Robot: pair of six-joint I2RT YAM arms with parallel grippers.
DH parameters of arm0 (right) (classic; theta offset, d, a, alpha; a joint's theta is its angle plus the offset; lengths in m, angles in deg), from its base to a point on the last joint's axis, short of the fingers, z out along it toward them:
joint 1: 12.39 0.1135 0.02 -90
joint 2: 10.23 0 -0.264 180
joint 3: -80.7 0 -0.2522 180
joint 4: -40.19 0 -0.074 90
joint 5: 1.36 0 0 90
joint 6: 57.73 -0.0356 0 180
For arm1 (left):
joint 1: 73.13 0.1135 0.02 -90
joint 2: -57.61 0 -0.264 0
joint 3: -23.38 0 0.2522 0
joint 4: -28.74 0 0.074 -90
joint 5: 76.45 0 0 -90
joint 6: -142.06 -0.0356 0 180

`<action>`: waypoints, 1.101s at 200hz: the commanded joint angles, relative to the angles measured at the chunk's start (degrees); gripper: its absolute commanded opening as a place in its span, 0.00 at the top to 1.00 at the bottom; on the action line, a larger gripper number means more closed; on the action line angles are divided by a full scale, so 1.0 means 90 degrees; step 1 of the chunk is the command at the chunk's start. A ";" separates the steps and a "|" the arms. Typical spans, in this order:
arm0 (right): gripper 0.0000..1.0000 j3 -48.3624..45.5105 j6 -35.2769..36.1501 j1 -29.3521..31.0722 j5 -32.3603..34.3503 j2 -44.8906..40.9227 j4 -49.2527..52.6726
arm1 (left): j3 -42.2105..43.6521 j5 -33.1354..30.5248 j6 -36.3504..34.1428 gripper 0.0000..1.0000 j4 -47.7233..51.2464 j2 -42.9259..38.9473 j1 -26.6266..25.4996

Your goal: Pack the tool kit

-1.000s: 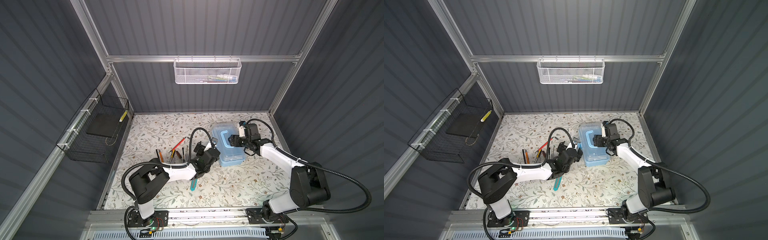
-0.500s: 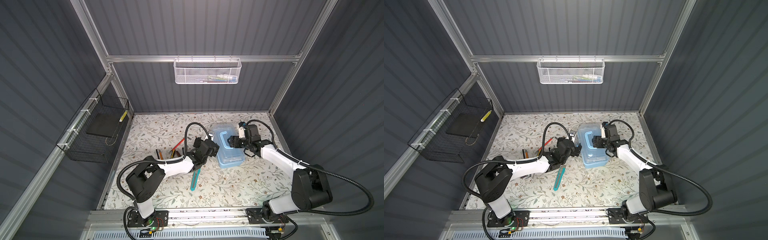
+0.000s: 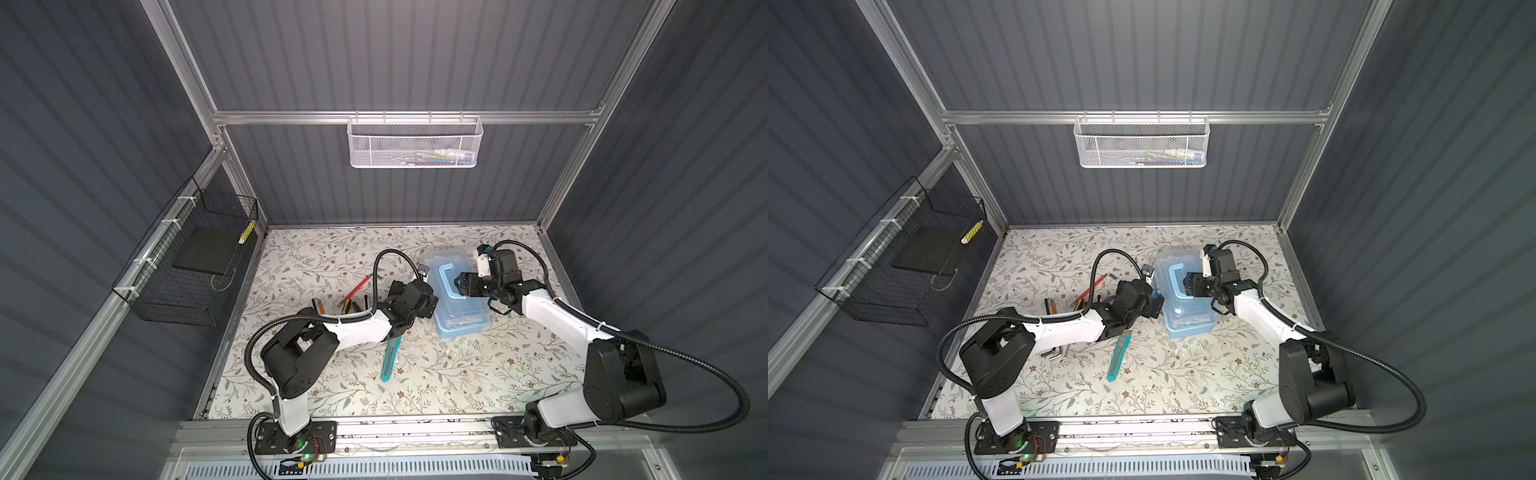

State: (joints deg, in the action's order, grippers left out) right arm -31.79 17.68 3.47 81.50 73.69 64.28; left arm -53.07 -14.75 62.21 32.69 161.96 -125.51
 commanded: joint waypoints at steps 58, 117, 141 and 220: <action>0.21 -0.0459 -0.0416 -0.0127 -0.0856 -0.0090 0.0572 | -0.0029 -0.0118 0.0400 0.00 0.0405 0.0177 0.0247; 0.21 -0.0803 -0.0726 -0.0620 -0.1734 -0.0250 0.0190 | 0.0134 -0.0136 0.0522 0.00 0.0425 0.0148 0.0260; 0.21 -0.0966 -0.0860 -0.0854 -0.2093 -0.0281 -0.0011 | 0.0223 -0.0198 0.0600 0.00 0.0452 0.0144 0.0260; 0.22 -0.1148 -0.0995 -0.1085 -0.2518 -0.0370 -0.0173 | 0.0282 -0.0337 0.0735 0.00 0.0614 0.0178 0.0332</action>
State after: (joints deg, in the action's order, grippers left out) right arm -39.54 10.84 -6.41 62.20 69.73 55.93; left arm -50.19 -16.50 67.74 36.50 162.97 -123.13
